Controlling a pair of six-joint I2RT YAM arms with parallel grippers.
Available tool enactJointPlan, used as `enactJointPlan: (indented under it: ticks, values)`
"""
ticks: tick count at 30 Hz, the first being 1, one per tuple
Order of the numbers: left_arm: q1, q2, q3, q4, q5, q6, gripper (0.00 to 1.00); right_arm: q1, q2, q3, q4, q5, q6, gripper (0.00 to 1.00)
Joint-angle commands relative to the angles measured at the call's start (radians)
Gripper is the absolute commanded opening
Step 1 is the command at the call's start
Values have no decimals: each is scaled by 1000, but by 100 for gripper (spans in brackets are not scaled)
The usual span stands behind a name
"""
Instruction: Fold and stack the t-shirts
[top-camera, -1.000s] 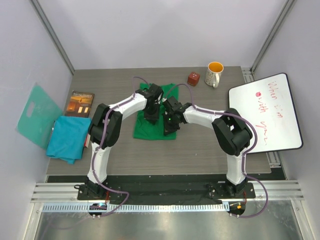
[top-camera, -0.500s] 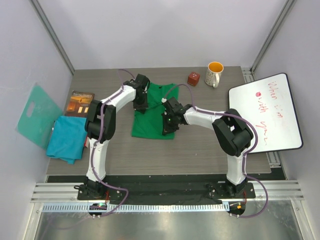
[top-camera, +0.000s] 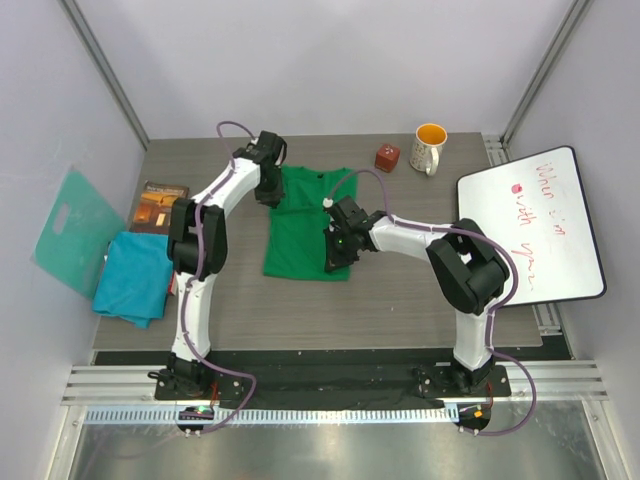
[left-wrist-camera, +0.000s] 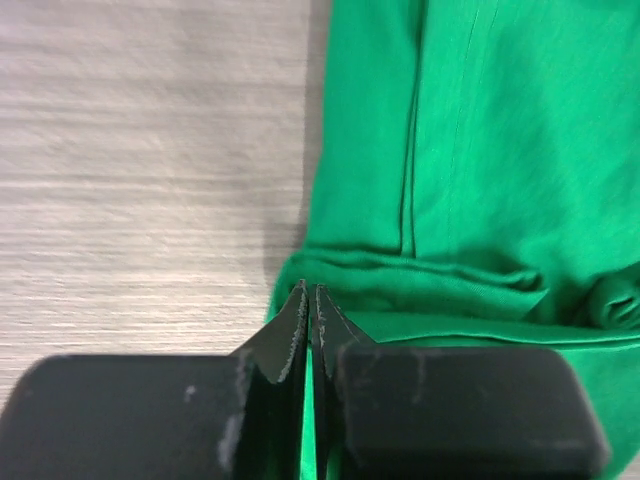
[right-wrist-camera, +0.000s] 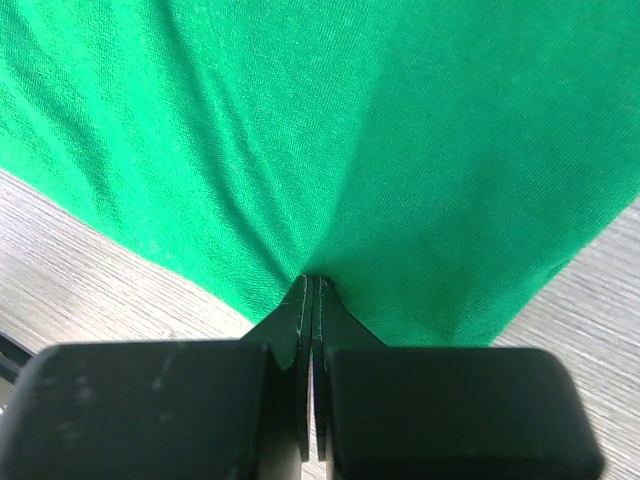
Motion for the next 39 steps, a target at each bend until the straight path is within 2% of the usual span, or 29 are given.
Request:
enactJointPlan:
  ticks: [1, 5, 7, 11, 14, 17, 19, 22, 28, 31, 34, 35, 39]
  values:
    - [30, -30, 69, -18, -11, 12, 6, 11, 43, -65, -184, 41, -48, 1]
    - [30, -99, 39, -18, 21, 11, 25, 13, 47, -61, -182, 38, -47, 1]
    - [30, -131, 4, -9, 17, 15, 30, 13, 53, -58, -184, 32, -45, 1]
    - [30, -215, -62, -18, 36, 34, 31, 11, 61, -52, -182, 29, -55, 1]
    - [28, -266, -127, -5, 93, 28, 23, 13, 63, -50, -184, 24, -56, 1]
    - [28, -342, -289, 69, 160, -5, 20, 11, 63, -55, -187, 15, -58, 1]
    - [25, -370, -346, 84, 179, -24, 20, 13, 60, -67, -195, 4, -64, 1]
    - [13, -387, -443, 91, 198, -23, 23, 13, 38, -99, -211, 1, -79, 1]
    - [7, -473, -618, 129, 191, -43, 37, 11, -78, -134, -233, 19, -93, 1]
    - [7, -490, -668, 135, 213, -54, 42, 10, -158, -75, -242, 32, -75, 24]
    - [7, -502, -705, 143, 262, -51, 43, 4, -215, -6, -248, 33, -49, 31]
    - [7, -514, -722, 149, 274, -49, 44, -1, -224, 10, -248, 35, -42, 40]
    - [7, -571, -756, 160, 322, -45, 49, -25, -282, 48, -259, 61, -36, 48]
